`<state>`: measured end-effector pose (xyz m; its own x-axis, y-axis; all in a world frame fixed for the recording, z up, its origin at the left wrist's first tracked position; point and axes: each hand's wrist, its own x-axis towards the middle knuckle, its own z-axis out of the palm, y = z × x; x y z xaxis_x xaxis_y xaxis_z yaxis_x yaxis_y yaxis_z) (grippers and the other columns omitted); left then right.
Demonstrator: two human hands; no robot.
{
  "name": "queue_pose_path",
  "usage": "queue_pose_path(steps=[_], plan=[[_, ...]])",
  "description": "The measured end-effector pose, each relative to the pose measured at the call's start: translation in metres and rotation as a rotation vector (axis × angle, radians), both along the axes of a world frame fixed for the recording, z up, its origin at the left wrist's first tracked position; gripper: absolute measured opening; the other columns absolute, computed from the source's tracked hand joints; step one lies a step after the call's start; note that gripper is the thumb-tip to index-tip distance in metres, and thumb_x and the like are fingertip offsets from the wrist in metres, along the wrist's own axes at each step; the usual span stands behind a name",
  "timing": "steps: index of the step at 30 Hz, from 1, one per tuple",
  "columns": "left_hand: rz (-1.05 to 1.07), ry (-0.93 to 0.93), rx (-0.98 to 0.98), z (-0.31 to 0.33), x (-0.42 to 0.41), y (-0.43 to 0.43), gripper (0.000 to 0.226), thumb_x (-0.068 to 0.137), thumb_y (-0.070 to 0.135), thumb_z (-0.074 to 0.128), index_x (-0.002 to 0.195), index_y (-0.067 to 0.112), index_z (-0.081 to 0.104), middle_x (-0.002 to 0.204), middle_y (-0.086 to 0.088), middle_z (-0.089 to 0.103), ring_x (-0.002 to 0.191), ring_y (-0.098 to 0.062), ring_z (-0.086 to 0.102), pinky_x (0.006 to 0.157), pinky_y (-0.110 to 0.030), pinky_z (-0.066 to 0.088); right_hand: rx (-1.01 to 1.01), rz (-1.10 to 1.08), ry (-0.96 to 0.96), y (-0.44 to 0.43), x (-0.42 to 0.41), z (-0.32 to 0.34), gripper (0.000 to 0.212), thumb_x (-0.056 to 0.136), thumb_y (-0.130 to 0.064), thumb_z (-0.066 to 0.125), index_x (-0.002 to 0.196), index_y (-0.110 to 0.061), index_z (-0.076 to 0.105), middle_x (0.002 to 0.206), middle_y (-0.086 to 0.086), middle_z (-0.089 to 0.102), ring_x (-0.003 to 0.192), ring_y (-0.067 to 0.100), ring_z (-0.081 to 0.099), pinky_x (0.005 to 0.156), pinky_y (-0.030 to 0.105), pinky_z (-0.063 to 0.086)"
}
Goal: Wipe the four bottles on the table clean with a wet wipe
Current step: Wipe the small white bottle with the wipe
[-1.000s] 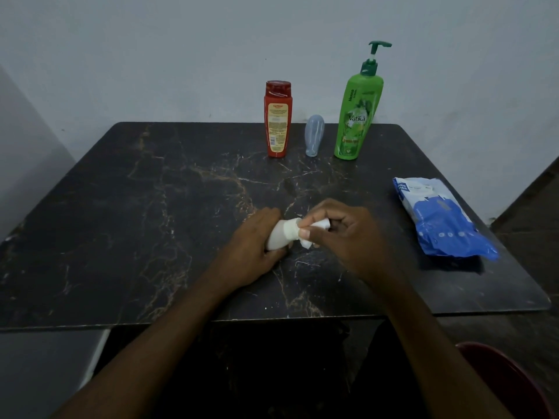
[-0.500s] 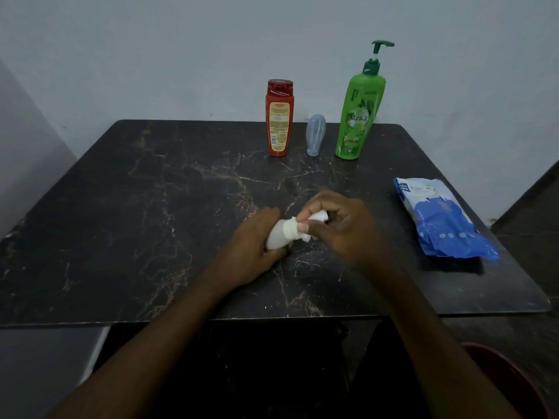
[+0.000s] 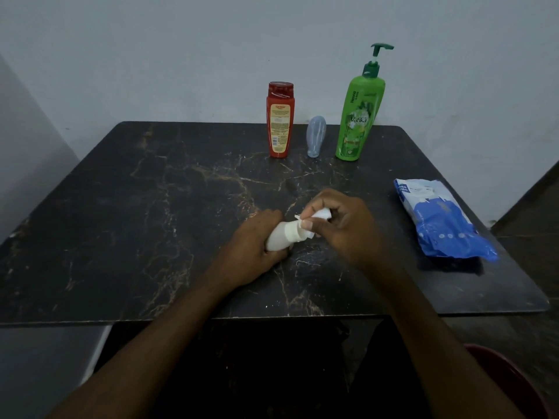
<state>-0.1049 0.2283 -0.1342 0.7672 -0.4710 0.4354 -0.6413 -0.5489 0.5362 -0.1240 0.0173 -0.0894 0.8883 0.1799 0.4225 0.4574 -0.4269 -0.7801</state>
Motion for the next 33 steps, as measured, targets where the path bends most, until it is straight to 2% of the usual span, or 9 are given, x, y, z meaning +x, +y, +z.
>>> queue_pose_path(steps=[9,13,15,17,20,24,26,29,33], plan=[[0.011,-0.013,0.025,0.001,0.0,-0.001,0.027,0.081,0.023,0.079,0.098,0.019,0.058,0.091,0.006,0.059,0.081,-0.013,0.057,0.067,-0.032,0.047,0.059,-0.051,0.074,0.006,-0.014,-0.015,0.008,0.084,-0.013,0.073,0.085,-0.02,0.067,0.095,-0.007,0.064,0.089,0.01,0.064,0.079,0.029,0.053],[0.031,-0.008,0.053,0.003,0.001,0.001,0.034,0.079,0.042,0.081,0.098,0.023,0.06,0.089,0.011,0.062,0.08,-0.009,0.058,0.067,-0.033,0.048,0.228,0.0,0.248,0.008,-0.012,-0.015,0.012,0.09,-0.007,0.067,0.087,-0.018,0.068,0.096,-0.001,0.072,0.076,0.026,0.072,0.069,0.043,0.061],[0.038,0.038,0.092,0.007,0.002,0.001,0.049,0.071,0.057,0.084,0.099,0.025,0.061,0.091,0.012,0.063,0.082,-0.009,0.059,0.07,-0.035,0.051,0.269,-0.032,0.249,0.006,-0.011,-0.018,0.009,0.089,-0.005,0.068,0.087,-0.013,0.07,0.094,0.0,0.074,0.076,0.027,0.073,0.069,0.042,0.062],[0.033,0.133,0.125,0.014,0.002,0.002,0.061,0.061,0.06,0.088,0.104,0.029,0.059,0.098,0.013,0.063,0.088,-0.006,0.059,0.074,-0.035,0.052,0.324,-0.058,0.263,0.005,-0.01,-0.022,0.005,0.087,-0.004,0.069,0.088,-0.008,0.071,0.089,0.006,0.074,0.072,0.026,0.073,0.069,0.039,0.06],[-0.012,0.281,0.144,0.028,0.001,0.007,0.069,0.062,0.055,0.089,0.115,0.034,0.05,0.114,0.015,0.058,0.1,-0.003,0.057,0.077,-0.028,0.052,0.382,-0.07,0.297,0.004,-0.008,-0.027,0.002,0.087,-0.004,0.07,0.089,-0.005,0.071,0.082,0.011,0.074,0.07,0.025,0.071,0.067,0.034,0.056],[-0.08,0.459,0.167,0.054,0.003,0.02,0.044,0.091,0.04,0.071,0.126,0.032,0.045,0.121,0.014,0.053,0.105,-0.005,0.057,0.082,-0.026,0.049,0.492,-0.047,0.35,0.006,-0.001,-0.029,0.004,0.088,0.0,0.067,0.091,0.0,0.069,0.089,0.014,0.072,0.075,0.021,0.07,0.075,0.04,0.06],[-0.097,0.557,0.159,0.064,0.008,0.029,0.039,0.097,0.026,0.064,0.13,0.034,0.047,0.127,0.012,0.053,0.112,-0.008,0.055,0.089,-0.03,0.049,0.515,-0.028,0.37,0.009,0.004,-0.026,0.005,0.089,0.002,0.065,0.092,0.001,0.069,0.09,0.013,0.073,0.076,0.02,0.07,0.081,0.041,0.06],[-0.039,0.55,0.14,0.079,0.018,0.041,0.042,0.097,0.016,0.063,0.133,0.033,0.052,0.132,0.008,0.053,0.118,-0.012,0.053,0.098,-0.035,0.047,0.507,-0.028,0.401,0.013,0.013,-0.018,0.009,0.089,0.003,0.063,0.094,-0.002,0.069,0.087,0.011,0.074,0.075,0.018,0.07,0.078,0.035,0.06],[0.058,0.44,0.117,0.1,0.036,0.049,0.04,0.092,0.013,0.069,0.13,0.022,0.059,0.126,0.004,0.059,0.112,-0.012,0.057,0.092,-0.026,0.049,0.492,-0.071,0.41,0.021,0.035,-0.013,0.009,0.088,0.0,0.066,0.095,-0.005,0.07,0.083,0.013,0.075,0.073,0.02,0.071,0.068,0.031,0.057]])
